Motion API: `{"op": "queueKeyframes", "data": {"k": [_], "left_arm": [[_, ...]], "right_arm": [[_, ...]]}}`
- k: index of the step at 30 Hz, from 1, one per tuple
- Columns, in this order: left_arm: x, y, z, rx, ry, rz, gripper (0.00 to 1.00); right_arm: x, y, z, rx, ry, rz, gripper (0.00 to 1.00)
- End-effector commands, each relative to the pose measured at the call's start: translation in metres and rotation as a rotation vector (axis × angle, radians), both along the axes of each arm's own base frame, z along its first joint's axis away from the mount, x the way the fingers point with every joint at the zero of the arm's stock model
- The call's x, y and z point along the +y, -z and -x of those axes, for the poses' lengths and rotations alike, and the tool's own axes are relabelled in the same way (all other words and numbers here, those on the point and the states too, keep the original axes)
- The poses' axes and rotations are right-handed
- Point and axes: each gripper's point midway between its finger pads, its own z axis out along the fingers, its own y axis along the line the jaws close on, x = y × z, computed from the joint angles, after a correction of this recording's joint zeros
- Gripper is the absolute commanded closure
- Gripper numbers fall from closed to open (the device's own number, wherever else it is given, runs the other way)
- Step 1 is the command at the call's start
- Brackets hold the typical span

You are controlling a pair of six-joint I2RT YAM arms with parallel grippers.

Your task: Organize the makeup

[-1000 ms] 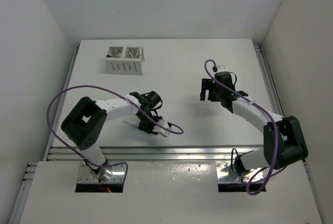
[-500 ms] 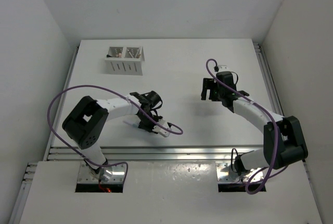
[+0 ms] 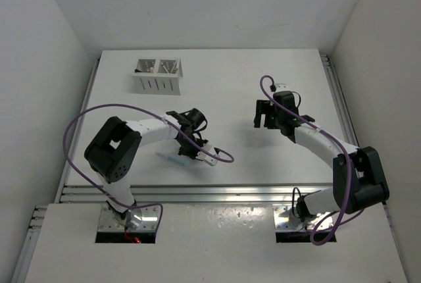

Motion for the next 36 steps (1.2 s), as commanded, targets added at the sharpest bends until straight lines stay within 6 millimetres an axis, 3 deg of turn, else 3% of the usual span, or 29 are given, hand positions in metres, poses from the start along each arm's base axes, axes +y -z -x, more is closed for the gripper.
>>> {"op": "queueKeyframes", "data": {"k": [1, 5, 6, 9, 10, 12, 13, 15, 16, 18, 19, 20, 22, 24, 29, 34, 35, 36], "left_arm": [[-0.014, -0.012, -0.035, -0.087, -0.002, 0.056, 1.00], [-0.023, -0.040, -0.067, -0.105, -0.131, 0.130, 1.00], [-0.026, -0.060, -0.086, -0.110, -0.223, 0.177, 1.00], [-0.032, -0.095, -0.113, -0.057, -0.371, 0.310, 1.00], [-0.028, -0.117, -0.132, -0.015, -0.471, 0.393, 1.00], [-0.019, -0.141, -0.148, 0.064, -0.602, 0.483, 1.00], [-0.015, -0.170, -0.165, 0.057, -0.634, 0.555, 1.00], [0.015, -0.195, -0.191, 0.134, -0.745, 0.681, 1.00], [0.038, -0.229, -0.213, 0.154, -0.833, 0.800, 1.00], [0.065, -0.251, -0.238, 0.162, -0.929, 0.910, 1.00], [0.077, -0.276, -0.257, 0.132, -0.974, 1.011, 1.00], [0.103, -0.285, -0.270, 0.093, -1.019, 1.059, 1.00], [0.124, -0.304, -0.293, -0.010, -1.026, 1.145, 1.00], [0.145, -0.312, -0.307, -0.048, -1.069, 1.195, 1.00], [0.165, -0.316, -0.340, -0.158, -1.048, 1.263, 1.00], [0.180, -0.280, -0.362, -0.155, -1.077, 1.256, 1.00], [0.186, -0.284, -0.363, -0.177, -1.075, 1.264, 1.00], [0.197, -0.272, -0.367, -0.178, -1.106, 1.259, 1.00]], "right_arm": [[0.001, -0.008, -0.007, -0.043, -0.005, -0.009, 0.15], [0.000, -0.011, -0.010, -0.053, 0.000, -0.012, 0.15], [0.001, -0.012, -0.010, -0.055, -0.004, -0.012, 0.15], [0.001, -0.015, -0.014, -0.065, 0.002, -0.020, 0.15], [0.002, -0.015, -0.013, -0.066, -0.004, -0.024, 0.15], [0.005, -0.019, -0.018, -0.075, -0.005, -0.032, 0.15], [0.006, -0.020, -0.020, -0.076, -0.007, -0.034, 0.15], [0.010, -0.025, -0.025, -0.088, -0.013, -0.044, 0.15], [0.011, -0.026, -0.028, -0.088, -0.015, -0.047, 0.15], [0.016, -0.026, -0.031, -0.088, -0.027, -0.056, 0.15], [0.017, -0.027, -0.034, -0.092, -0.029, -0.057, 0.15], [0.020, -0.028, -0.036, -0.095, -0.037, -0.061, 0.15], [0.024, -0.027, -0.042, -0.088, -0.041, -0.059, 0.15], [0.031, -0.027, -0.048, -0.086, -0.058, -0.059, 0.15], [0.042, -0.028, -0.062, -0.078, -0.080, -0.052, 0.15], [0.051, -0.032, -0.077, -0.082, -0.101, -0.041, 0.15], [0.051, -0.032, -0.078, -0.080, -0.104, -0.038, 0.15], [0.054, -0.036, -0.082, -0.086, -0.110, -0.038, 0.15]]}}
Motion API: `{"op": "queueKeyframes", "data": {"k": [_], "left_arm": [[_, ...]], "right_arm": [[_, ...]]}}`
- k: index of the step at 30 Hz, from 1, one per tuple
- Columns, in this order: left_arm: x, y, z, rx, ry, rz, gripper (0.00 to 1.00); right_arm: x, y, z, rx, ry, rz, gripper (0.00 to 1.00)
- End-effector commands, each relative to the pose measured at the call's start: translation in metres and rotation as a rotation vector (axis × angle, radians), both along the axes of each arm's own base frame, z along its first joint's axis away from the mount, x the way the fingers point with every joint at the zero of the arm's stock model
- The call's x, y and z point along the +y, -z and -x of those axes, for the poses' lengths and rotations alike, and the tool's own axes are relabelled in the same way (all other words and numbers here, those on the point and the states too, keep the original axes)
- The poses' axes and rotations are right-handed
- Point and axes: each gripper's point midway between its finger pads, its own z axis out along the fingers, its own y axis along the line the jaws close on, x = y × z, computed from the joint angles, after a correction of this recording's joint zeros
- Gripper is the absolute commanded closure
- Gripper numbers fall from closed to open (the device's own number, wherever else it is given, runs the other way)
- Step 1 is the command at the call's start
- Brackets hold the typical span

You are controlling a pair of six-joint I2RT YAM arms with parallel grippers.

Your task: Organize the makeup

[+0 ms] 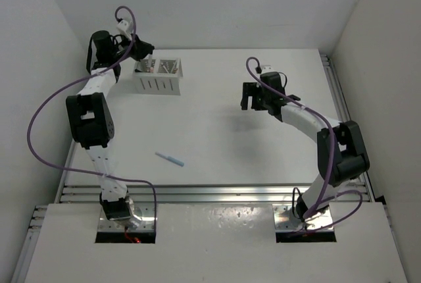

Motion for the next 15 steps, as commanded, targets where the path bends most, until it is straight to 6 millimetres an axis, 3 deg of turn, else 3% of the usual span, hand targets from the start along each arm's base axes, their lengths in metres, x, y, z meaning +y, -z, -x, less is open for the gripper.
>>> {"op": "queueKeyframes", "data": {"k": [1, 3, 11, 15], "left_arm": [[0.021, -0.031, -0.008, -0.139, -0.021, -0.012, 1.00], [0.033, -0.021, -0.007, -0.155, -0.031, -0.049, 1.00], [0.029, -0.002, -0.001, -0.178, 0.037, -0.120, 0.93], [0.025, 0.007, 0.002, -0.157, 0.069, -0.116, 0.63]], "right_arm": [[0.010, -0.018, -0.016, -0.045, -0.029, 0.001, 0.15], [0.013, -0.019, -0.016, -0.043, -0.044, 0.006, 0.15], [0.020, -0.019, -0.008, -0.047, -0.078, 0.012, 0.15], [0.019, -0.024, -0.001, -0.059, -0.086, 0.015, 0.11]]}}
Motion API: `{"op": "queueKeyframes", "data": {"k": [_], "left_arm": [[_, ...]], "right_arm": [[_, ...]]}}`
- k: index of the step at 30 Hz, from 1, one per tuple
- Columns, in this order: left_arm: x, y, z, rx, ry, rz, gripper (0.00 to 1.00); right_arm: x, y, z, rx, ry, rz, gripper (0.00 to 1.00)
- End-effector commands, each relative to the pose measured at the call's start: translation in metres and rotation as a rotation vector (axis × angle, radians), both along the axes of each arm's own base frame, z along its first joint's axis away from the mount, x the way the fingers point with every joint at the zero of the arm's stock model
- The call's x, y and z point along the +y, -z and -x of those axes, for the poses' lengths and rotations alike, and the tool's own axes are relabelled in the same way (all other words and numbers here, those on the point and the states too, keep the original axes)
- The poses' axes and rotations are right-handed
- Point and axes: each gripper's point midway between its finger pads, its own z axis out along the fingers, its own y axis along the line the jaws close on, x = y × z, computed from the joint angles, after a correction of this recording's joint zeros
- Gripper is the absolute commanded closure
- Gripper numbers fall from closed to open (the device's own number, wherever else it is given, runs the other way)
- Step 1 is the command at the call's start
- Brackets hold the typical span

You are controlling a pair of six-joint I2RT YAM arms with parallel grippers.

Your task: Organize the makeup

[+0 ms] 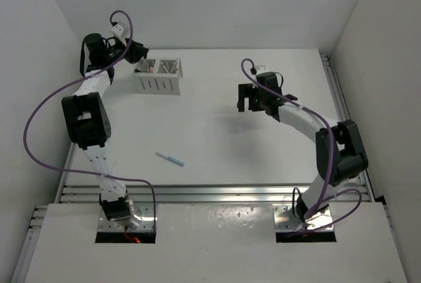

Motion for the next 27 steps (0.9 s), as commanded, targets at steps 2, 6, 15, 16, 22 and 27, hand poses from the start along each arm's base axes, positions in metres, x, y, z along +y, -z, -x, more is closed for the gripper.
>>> {"op": "queueKeyframes", "data": {"k": [2, 6, 15, 16, 22, 27], "left_arm": [[-0.009, -0.007, 0.008, -0.041, 0.069, -0.029, 0.51], [-0.006, -0.032, 0.017, -0.080, 0.070, -0.055, 0.39], [-0.072, 0.013, 0.148, -0.092, 0.496, -0.736, 0.36], [-0.077, 0.032, 0.174, -0.062, 0.592, -0.817, 0.35], [-0.107, 0.134, 0.341, 0.224, 0.988, -0.944, 0.32], [-0.134, 0.176, 0.357, 0.291, 0.813, -1.001, 0.39]], "right_arm": [[0.001, -0.020, 0.004, -0.057, -0.023, 0.000, 0.11], [-0.004, -0.025, 0.012, -0.071, -0.021, 0.008, 0.11], [-0.001, -0.023, 0.032, -0.068, -0.089, 0.057, 0.09], [-0.001, -0.023, 0.035, -0.068, -0.096, 0.062, 0.08], [0.002, -0.016, 0.059, -0.043, -0.156, 0.050, 0.08], [-0.004, -0.014, 0.074, -0.038, -0.172, 0.061, 0.08]]}}
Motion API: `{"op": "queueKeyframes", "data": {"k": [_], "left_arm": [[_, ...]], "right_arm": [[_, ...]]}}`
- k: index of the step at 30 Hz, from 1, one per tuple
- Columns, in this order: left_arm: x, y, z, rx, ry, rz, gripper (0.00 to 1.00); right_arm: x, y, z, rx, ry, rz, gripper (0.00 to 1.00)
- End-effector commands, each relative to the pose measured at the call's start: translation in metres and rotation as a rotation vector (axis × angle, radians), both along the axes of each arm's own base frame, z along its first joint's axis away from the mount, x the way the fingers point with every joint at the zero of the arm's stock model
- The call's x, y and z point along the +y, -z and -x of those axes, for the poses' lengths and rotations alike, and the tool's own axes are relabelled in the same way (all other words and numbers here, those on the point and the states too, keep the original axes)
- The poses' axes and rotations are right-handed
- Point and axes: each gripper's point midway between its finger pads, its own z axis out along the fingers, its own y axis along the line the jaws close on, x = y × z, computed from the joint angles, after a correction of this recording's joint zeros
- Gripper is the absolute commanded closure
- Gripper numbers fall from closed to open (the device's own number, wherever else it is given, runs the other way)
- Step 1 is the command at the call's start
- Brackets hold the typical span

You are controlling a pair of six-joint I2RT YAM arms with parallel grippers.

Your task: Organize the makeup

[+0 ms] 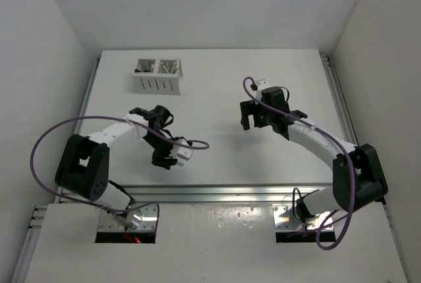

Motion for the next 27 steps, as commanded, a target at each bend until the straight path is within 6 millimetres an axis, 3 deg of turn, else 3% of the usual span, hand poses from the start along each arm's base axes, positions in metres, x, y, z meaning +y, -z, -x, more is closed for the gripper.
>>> {"op": "queueKeyframes", "data": {"k": [1, 6, 11, 14, 16, 21, 27], "left_arm": [[-0.007, -0.007, -0.030, -0.147, -0.113, -0.019, 0.39], [-0.012, 0.006, -0.030, -0.159, -0.107, -0.047, 0.40], [-0.005, 0.031, -0.027, -0.181, -0.097, -0.136, 0.42], [-0.003, 0.035, -0.019, -0.171, -0.035, -0.140, 0.50], [-0.001, 0.038, -0.006, -0.131, 0.012, -0.139, 0.50], [-0.003, 0.042, -0.004, -0.138, 0.013, -0.134, 0.51], [0.000, 0.061, -0.005, -0.127, 0.009, -0.172, 0.70]], "right_arm": [[0.000, -0.008, 0.007, -0.030, -0.029, -0.005, 0.08], [-0.001, -0.007, 0.016, -0.033, -0.015, -0.031, 0.08], [-0.004, -0.003, 0.024, -0.023, -0.006, -0.035, 0.08], [-0.006, -0.004, 0.026, -0.030, -0.005, -0.031, 0.06], [-0.008, -0.004, 0.027, -0.036, -0.006, -0.020, 0.06], [-0.008, -0.005, 0.023, -0.045, -0.003, -0.020, 0.06], [-0.002, -0.012, 0.013, -0.050, -0.013, -0.031, 0.06]]}}
